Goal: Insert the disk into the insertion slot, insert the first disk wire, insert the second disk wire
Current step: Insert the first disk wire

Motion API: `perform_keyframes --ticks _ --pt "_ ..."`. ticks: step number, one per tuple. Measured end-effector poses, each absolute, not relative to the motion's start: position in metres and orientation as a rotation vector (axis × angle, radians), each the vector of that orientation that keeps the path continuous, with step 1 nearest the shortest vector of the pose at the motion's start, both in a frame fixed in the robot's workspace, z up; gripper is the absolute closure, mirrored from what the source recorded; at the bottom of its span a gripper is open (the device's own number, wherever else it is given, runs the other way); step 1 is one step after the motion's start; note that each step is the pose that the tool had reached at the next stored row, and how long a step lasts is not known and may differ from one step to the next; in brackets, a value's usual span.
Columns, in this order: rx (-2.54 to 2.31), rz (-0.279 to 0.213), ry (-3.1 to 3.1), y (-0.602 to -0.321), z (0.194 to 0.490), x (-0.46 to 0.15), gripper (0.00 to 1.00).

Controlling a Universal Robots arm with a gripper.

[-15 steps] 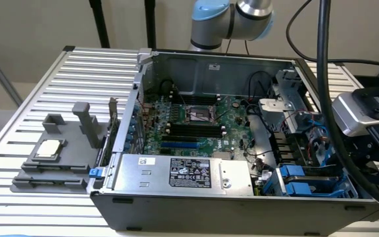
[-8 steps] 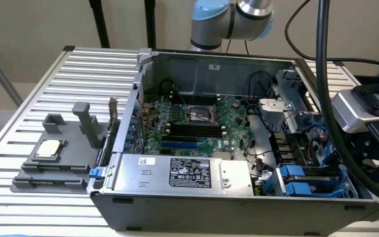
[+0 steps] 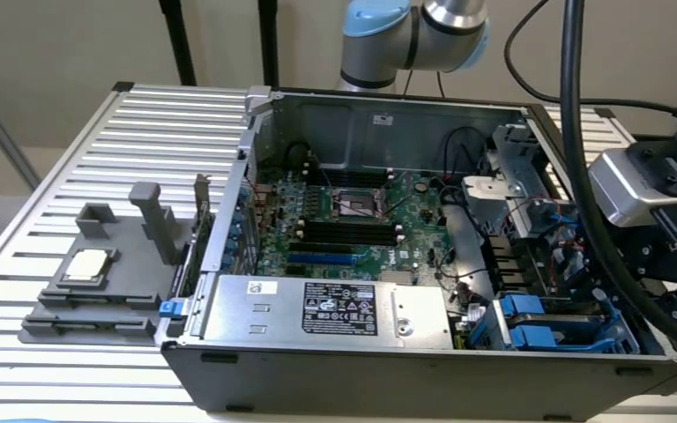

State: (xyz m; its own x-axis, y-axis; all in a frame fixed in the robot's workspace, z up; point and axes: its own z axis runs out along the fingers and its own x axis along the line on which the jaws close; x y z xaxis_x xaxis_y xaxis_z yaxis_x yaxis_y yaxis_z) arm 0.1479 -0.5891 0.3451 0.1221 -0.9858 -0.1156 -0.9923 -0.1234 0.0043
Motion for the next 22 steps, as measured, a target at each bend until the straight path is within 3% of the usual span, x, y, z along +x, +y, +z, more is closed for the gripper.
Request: perform_keyframes --ticks 5,22 --pt "-2.32 0.222 2.069 -0.589 0.345 0.148 0.83" --pt "-2.251 0.226 2.164 -0.588 0.342 0.159 0.83"
